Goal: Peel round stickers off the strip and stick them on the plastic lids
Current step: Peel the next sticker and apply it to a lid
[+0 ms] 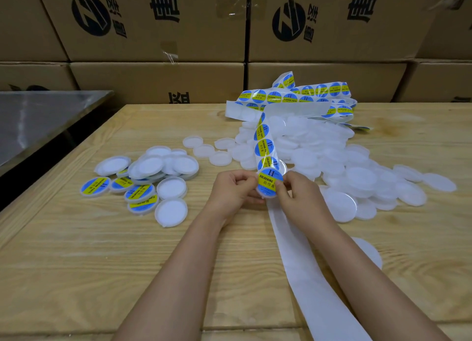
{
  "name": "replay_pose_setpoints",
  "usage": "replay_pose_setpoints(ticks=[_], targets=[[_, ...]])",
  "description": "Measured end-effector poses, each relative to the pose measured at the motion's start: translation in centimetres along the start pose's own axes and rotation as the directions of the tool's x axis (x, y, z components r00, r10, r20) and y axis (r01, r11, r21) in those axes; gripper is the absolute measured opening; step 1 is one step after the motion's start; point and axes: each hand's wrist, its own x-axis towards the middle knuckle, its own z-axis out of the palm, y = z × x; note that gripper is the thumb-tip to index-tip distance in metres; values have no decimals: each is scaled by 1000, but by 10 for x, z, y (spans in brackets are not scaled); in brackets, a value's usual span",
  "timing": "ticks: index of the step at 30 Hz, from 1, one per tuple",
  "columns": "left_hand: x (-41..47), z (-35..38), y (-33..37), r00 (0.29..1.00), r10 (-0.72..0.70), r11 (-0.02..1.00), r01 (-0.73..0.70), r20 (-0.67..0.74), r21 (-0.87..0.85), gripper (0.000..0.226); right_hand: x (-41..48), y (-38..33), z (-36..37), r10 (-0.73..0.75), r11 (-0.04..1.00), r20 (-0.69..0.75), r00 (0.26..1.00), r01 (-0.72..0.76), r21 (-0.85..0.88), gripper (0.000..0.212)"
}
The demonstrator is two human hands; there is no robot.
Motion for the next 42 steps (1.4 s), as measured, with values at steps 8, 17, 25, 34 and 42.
replay_pose_setpoints(ticks=[8,17,25,34,42], targets=[[-2,8,-2,995,66,998,-65,-73,18,18,-1,0,3,-14,992,-114,993,0,-126,22],[-5,14,-2,986,129,992,-128,-101,17,17,-3,-2,2,14,974,-236,972,-67,-218,28],[-4,20,-4,993,83,981,-97,-89,-168,16,-5,-6,8,-43,981,-347,937,-27,-194,42],[-5,17,-3,999,34,970,-36,-11,-241,19,-1,-1,11,128,940,-307,943,-17,342,15],[-12,16,-3,984,58,965,-12,168,-262,17,3,7,8,245,917,-403,882,-75,393,25]])
